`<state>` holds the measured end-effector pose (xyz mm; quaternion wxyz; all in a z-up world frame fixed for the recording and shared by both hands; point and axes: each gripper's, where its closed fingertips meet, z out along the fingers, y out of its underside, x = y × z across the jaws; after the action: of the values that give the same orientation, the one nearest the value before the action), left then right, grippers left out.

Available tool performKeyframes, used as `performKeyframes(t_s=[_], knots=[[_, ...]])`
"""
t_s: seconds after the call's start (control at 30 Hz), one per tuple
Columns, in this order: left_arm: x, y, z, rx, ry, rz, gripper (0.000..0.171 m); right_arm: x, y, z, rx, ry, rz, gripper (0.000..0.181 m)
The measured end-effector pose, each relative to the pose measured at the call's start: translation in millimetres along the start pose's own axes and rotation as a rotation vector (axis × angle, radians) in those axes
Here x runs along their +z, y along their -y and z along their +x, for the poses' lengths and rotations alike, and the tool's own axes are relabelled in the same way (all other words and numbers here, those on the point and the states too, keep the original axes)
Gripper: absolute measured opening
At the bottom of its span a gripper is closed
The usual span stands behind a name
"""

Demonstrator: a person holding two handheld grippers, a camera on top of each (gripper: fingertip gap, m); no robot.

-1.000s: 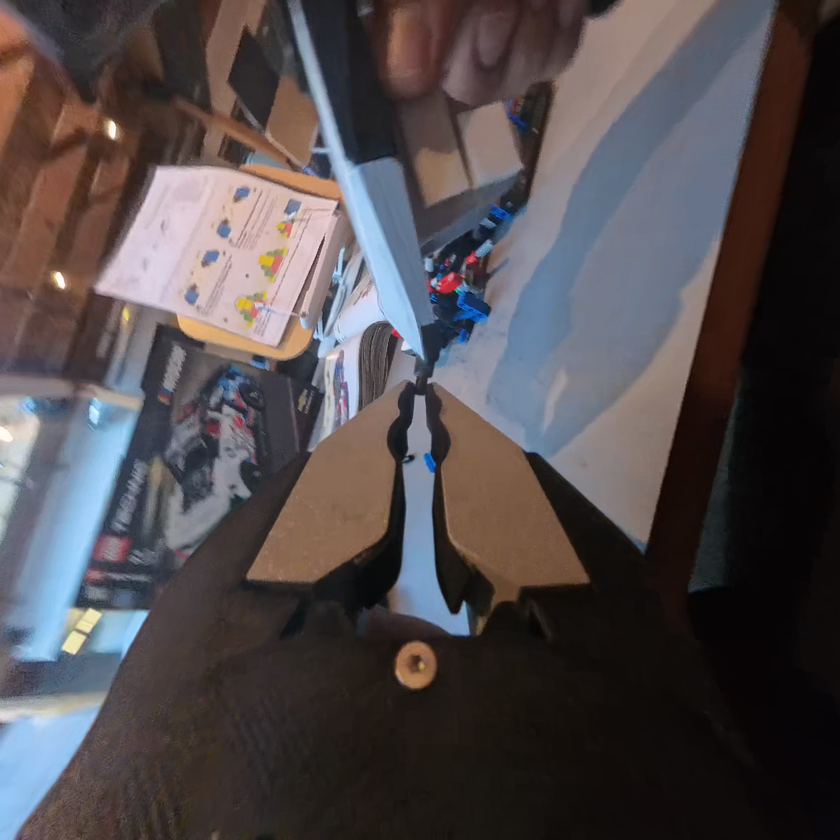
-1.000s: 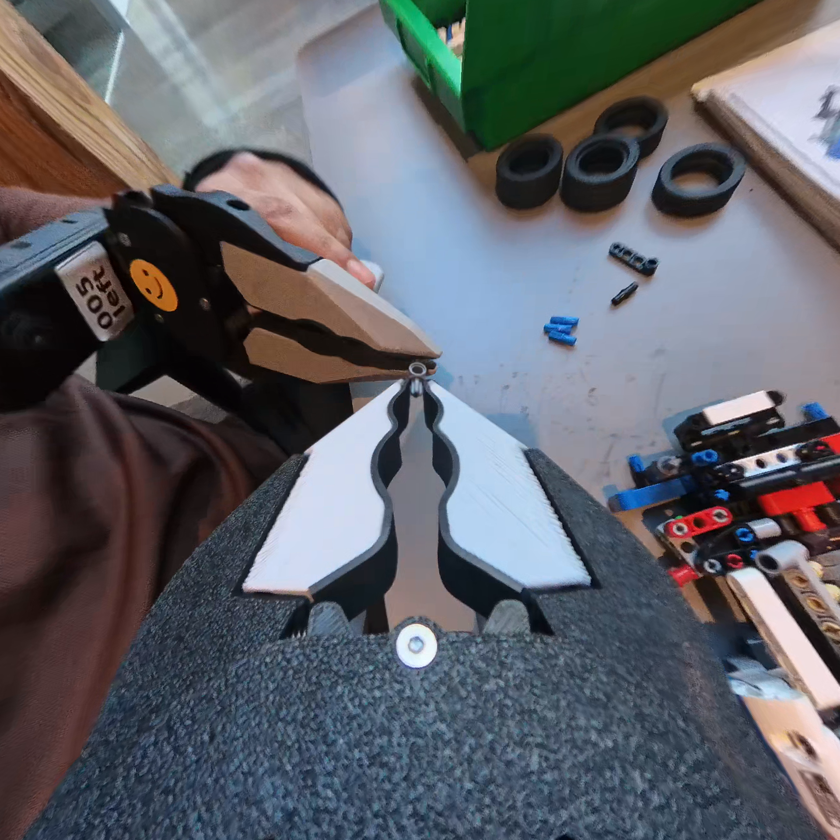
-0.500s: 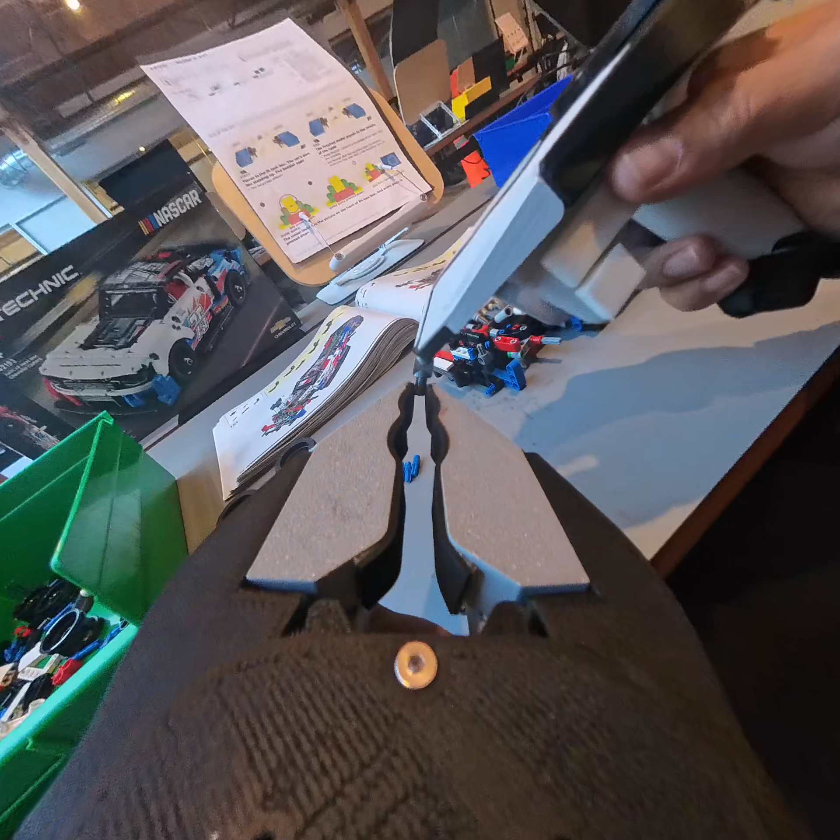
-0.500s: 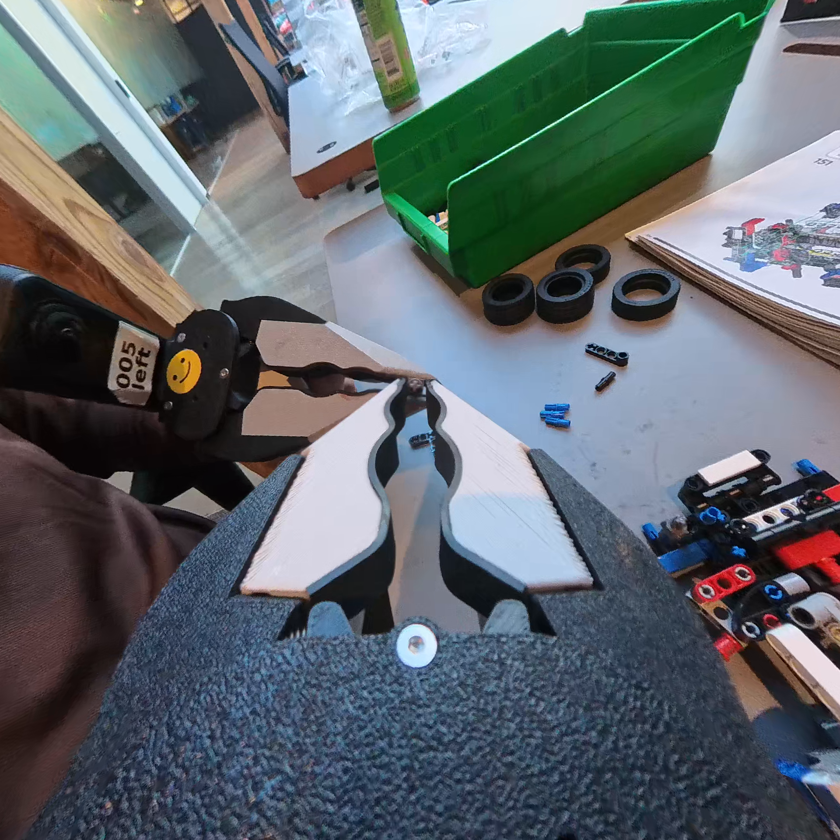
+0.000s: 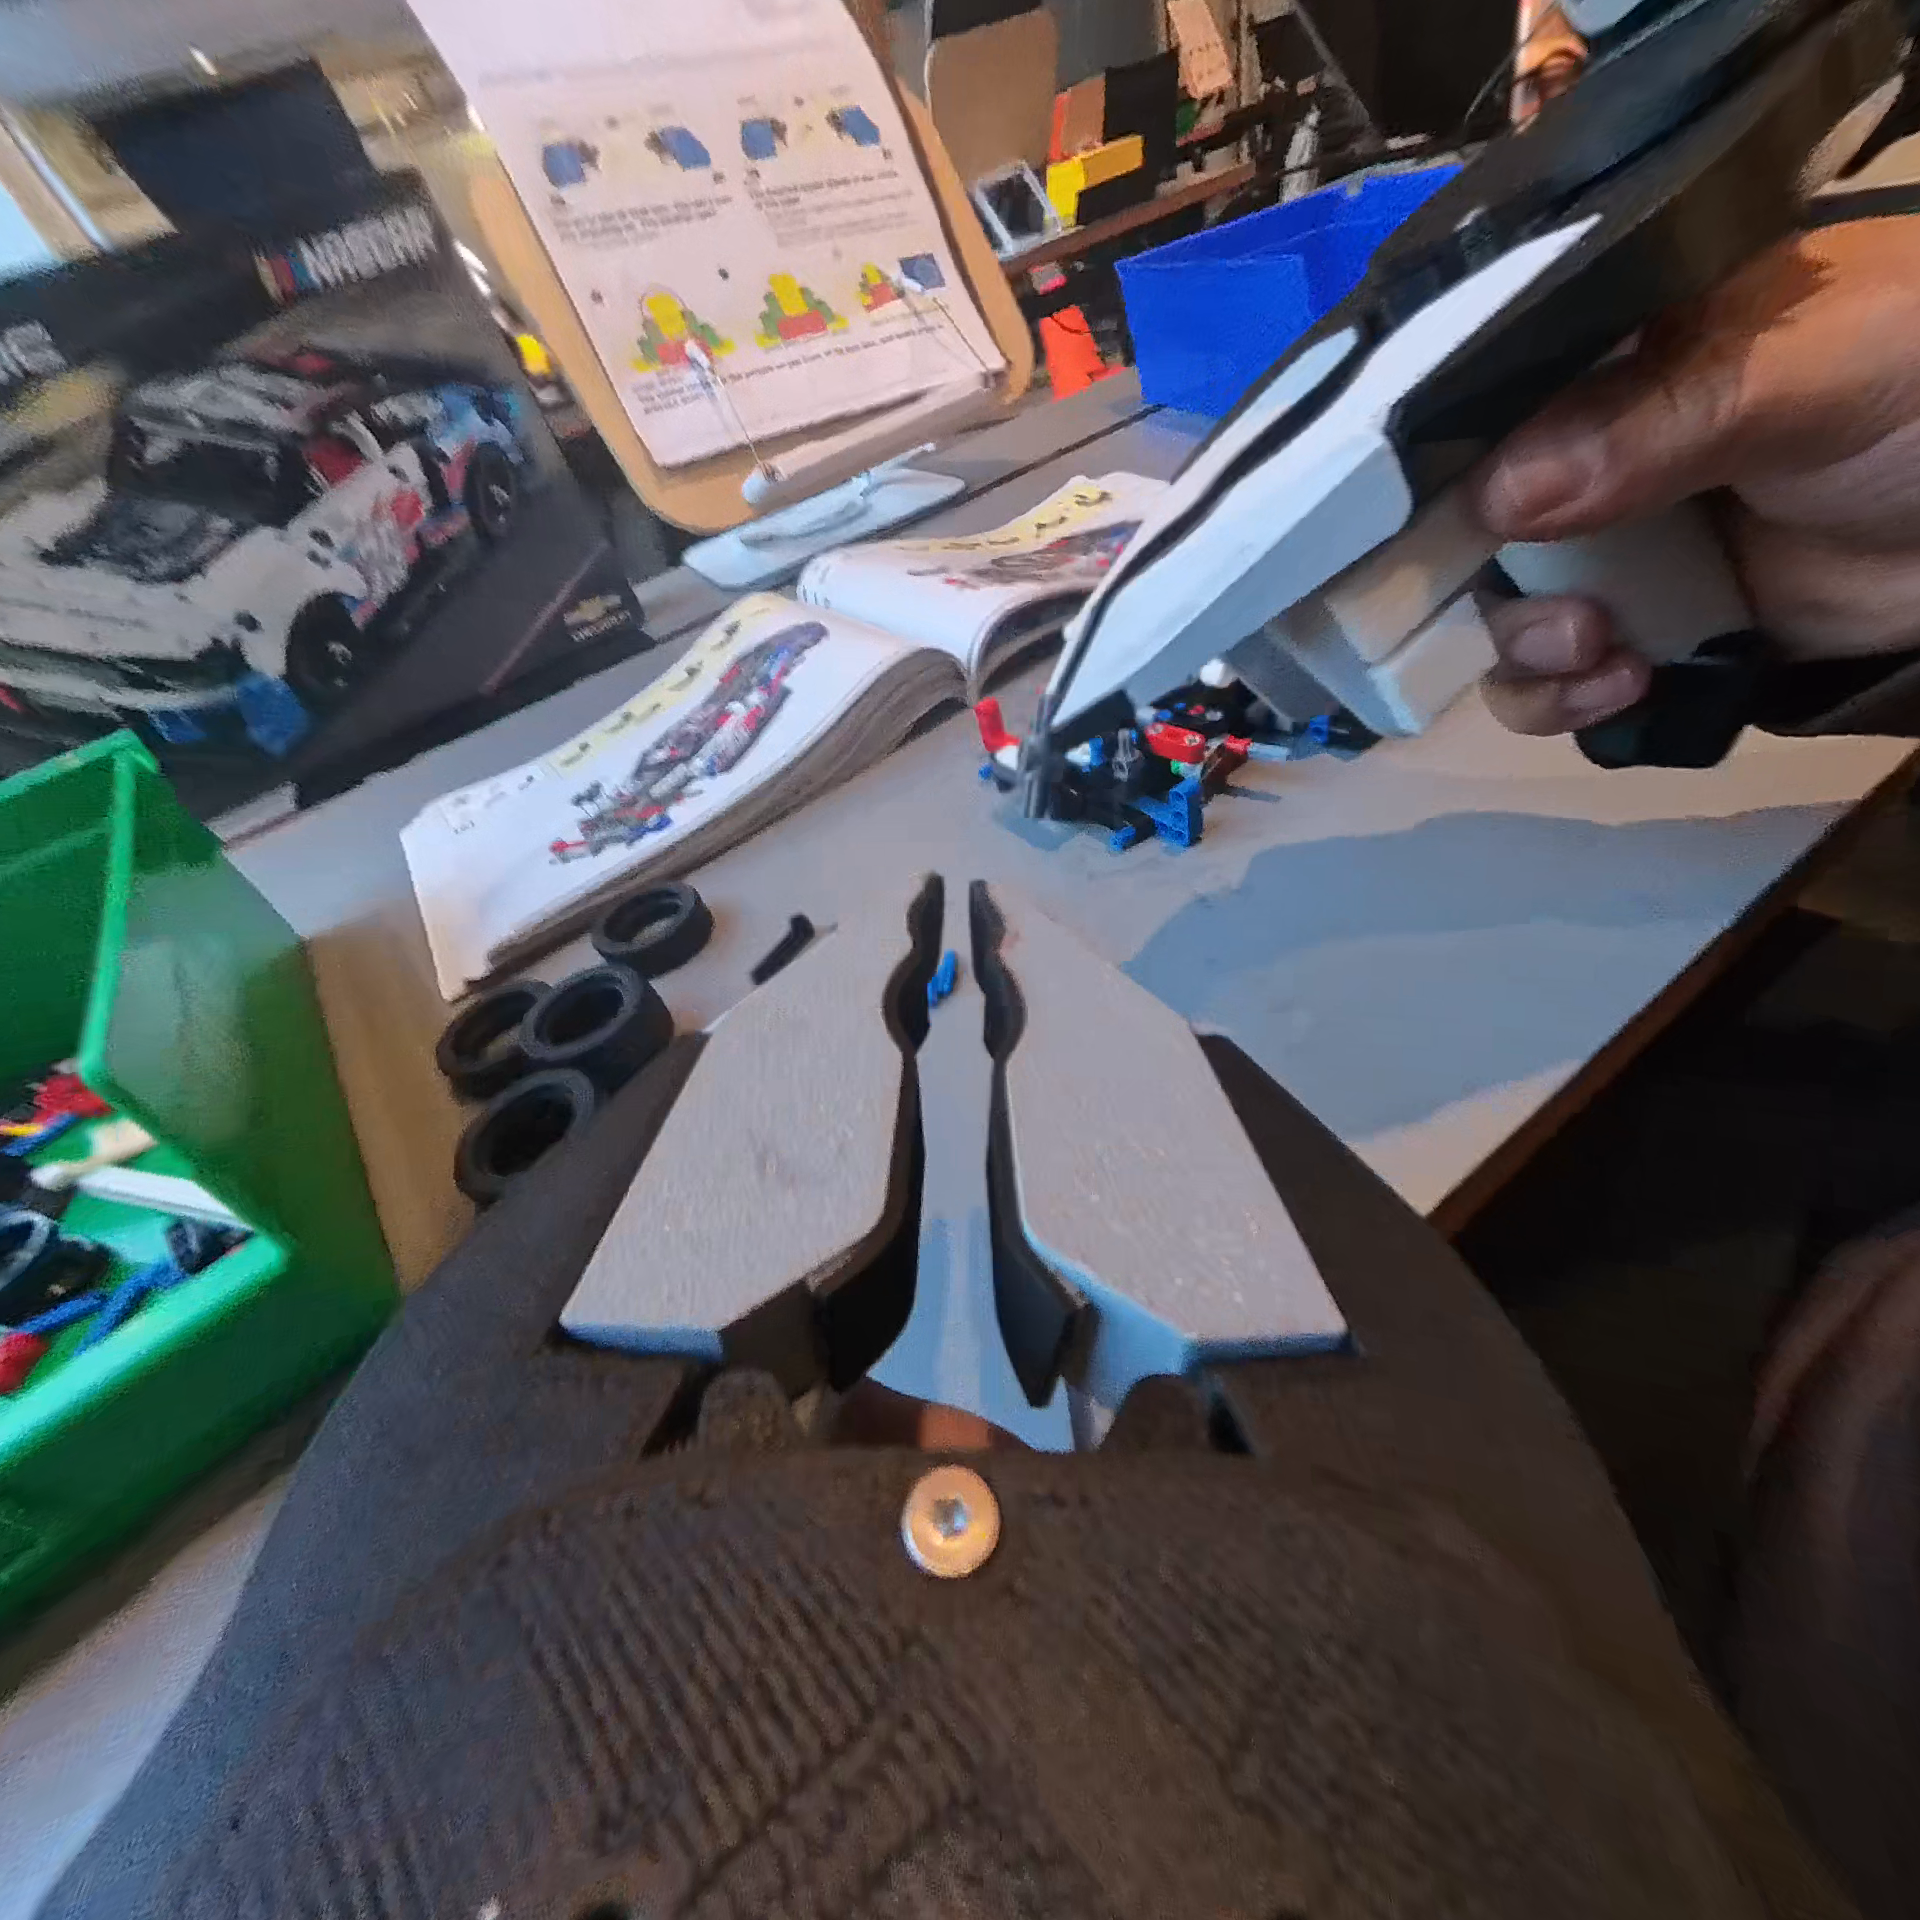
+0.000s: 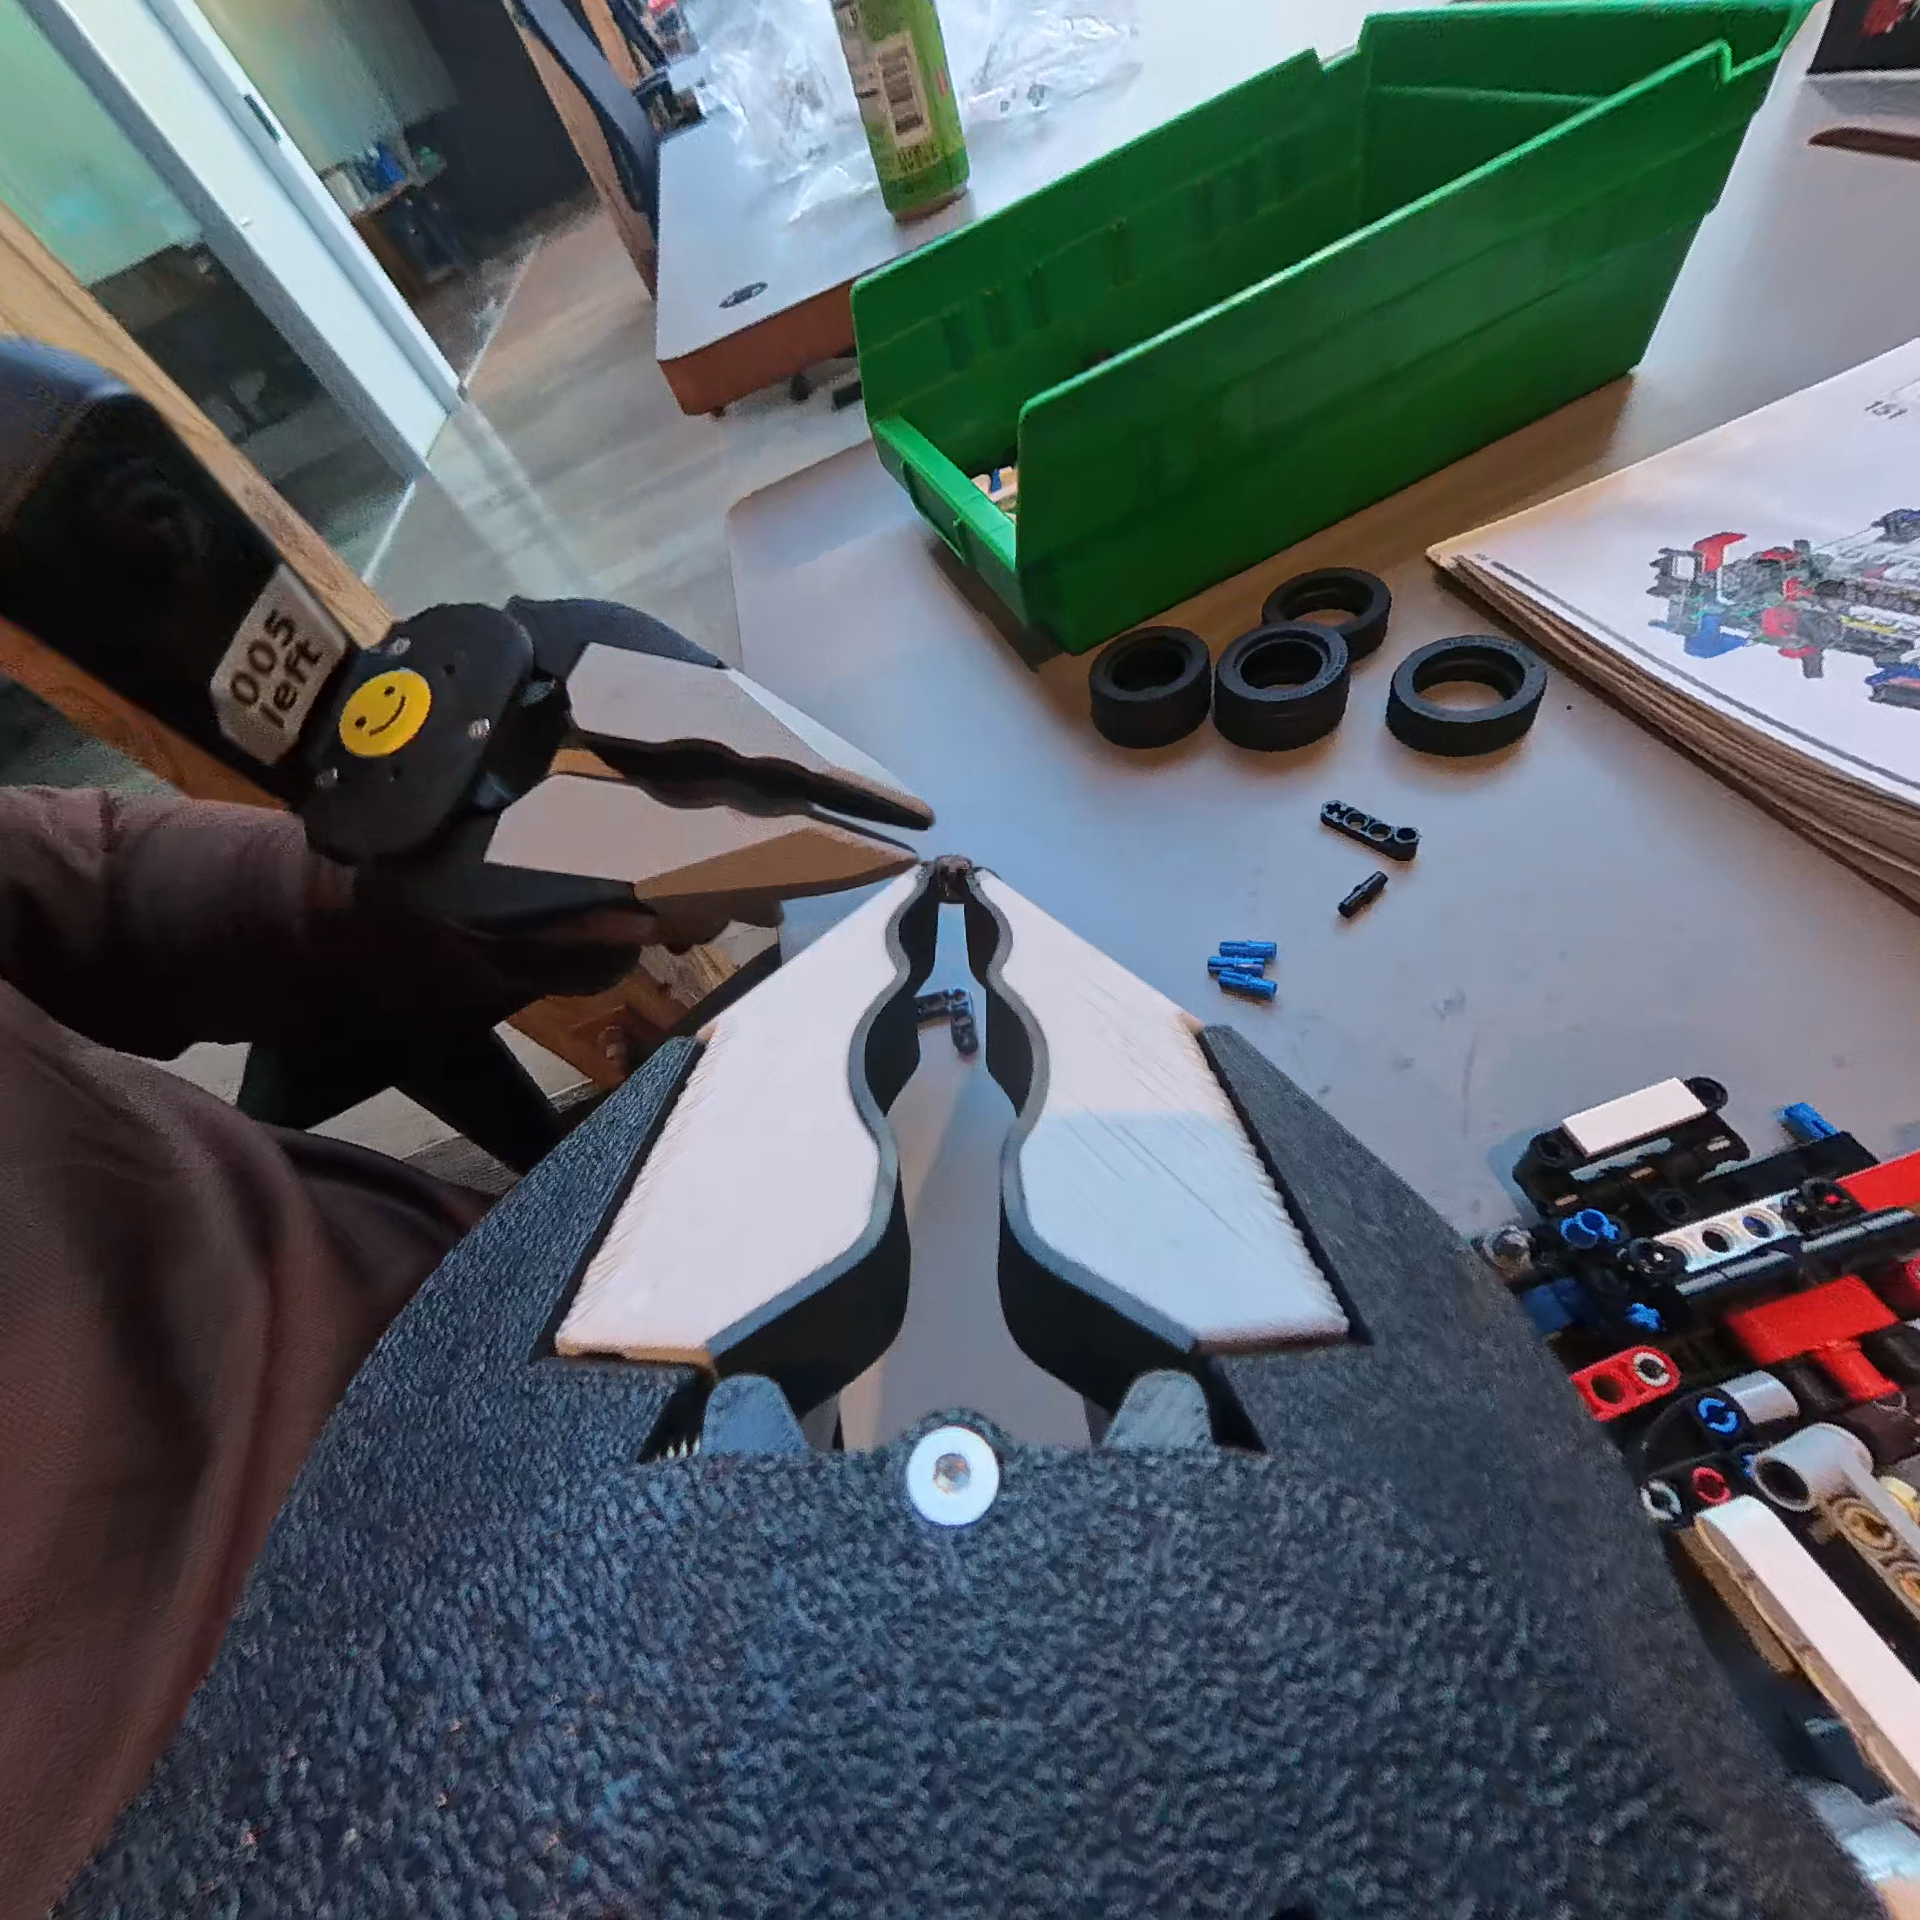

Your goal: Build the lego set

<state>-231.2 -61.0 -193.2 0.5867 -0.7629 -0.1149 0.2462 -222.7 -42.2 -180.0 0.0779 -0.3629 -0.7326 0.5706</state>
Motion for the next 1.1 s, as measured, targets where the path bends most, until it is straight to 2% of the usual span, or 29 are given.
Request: performKeyframes(t_s=[0.13,0.37,0.6,0.8,1.0,1.1], knots=[[-2,-14,-2,-0.080,-0.087,-0.064,0.010,5,-7,0,0.052,0.048,-0.019,0.004],[4,-3,17,-0.064,-0.190,-0.066,0.010,15,-9,-10,0.086,0.107,-0.036,0.004],[4,-3,6,-0.045,-0.146,-0.066,0.005,22,-4,-10,0.064,0.090,-0.050,0.005],[2,-3,-2,-0.055,-0.068,-0.052,0.005,25,1,-9,0.089,0.085,0.006,0.003],[5,-8,-5,-0.153,-0.078,-0.069,0.006,19,3,-1,0.111,0.076,0.030,0.003],[5,-7,-4,-0.152,-0.083,-0.066,0.005,21,2,-1,0.110,0.072,0.027,0.004]])
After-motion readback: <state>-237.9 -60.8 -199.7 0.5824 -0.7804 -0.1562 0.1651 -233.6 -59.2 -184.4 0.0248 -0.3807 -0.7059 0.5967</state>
